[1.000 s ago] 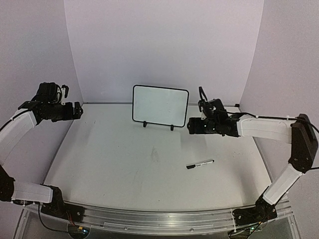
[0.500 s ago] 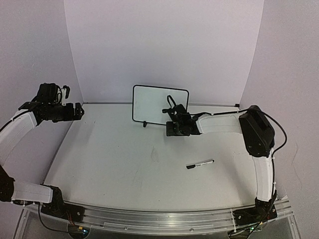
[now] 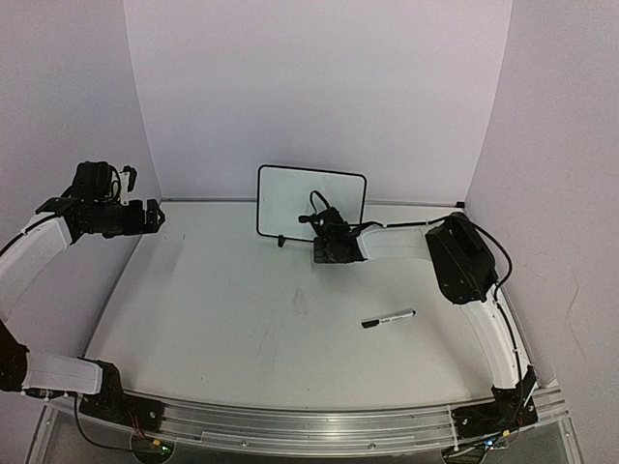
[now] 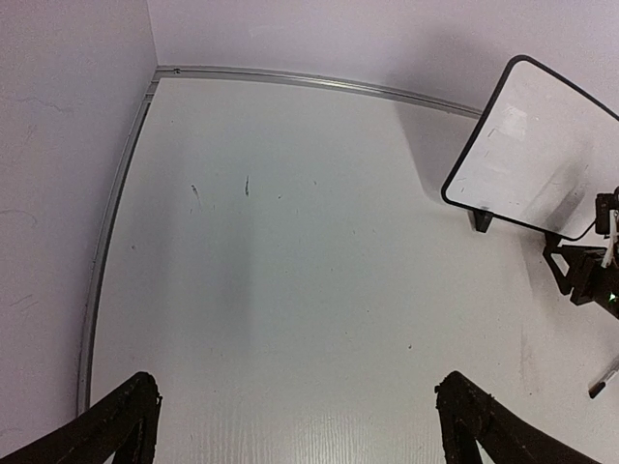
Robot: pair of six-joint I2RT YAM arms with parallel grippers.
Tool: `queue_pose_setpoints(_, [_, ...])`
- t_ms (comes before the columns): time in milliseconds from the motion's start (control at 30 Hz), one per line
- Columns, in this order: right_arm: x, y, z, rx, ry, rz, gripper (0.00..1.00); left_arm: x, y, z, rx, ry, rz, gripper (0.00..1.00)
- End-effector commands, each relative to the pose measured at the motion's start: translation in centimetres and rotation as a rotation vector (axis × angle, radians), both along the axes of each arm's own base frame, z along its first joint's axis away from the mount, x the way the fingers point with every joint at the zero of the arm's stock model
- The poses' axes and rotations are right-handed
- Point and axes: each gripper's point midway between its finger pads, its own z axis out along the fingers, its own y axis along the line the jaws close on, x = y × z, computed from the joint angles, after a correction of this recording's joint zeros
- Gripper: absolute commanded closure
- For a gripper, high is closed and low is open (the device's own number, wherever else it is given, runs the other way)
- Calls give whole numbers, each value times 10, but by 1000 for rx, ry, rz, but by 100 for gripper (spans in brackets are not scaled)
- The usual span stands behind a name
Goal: Write a sentence on the whiteboard
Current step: Move the whiteboard stand to the center of the board.
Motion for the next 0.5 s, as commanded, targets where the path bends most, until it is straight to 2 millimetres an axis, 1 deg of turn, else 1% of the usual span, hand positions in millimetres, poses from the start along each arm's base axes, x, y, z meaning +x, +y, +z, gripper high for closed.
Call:
queue_pose_setpoints(0, [16, -11, -2, -19, -18, -59, 54, 5, -1, 15, -10, -45, -5, 0])
queue_pose_setpoints(67, [19, -10, -4, -20, -19, -54, 56, 5, -1, 16, -13, -46, -4, 0])
queue_pose_setpoints(167, [24, -9, -3, -29, -29, -53, 57, 6, -3, 13, -20, -39, -12, 0])
queue_pose_setpoints(367, [32, -16, -6, -36, -34, -77, 59, 6, -4, 13, -24, -36, -15, 1])
queue_pose_setpoints(467, [35, -17, -9, -33, -30, -77, 62, 6, -3, 14, -22, -39, -12, 1])
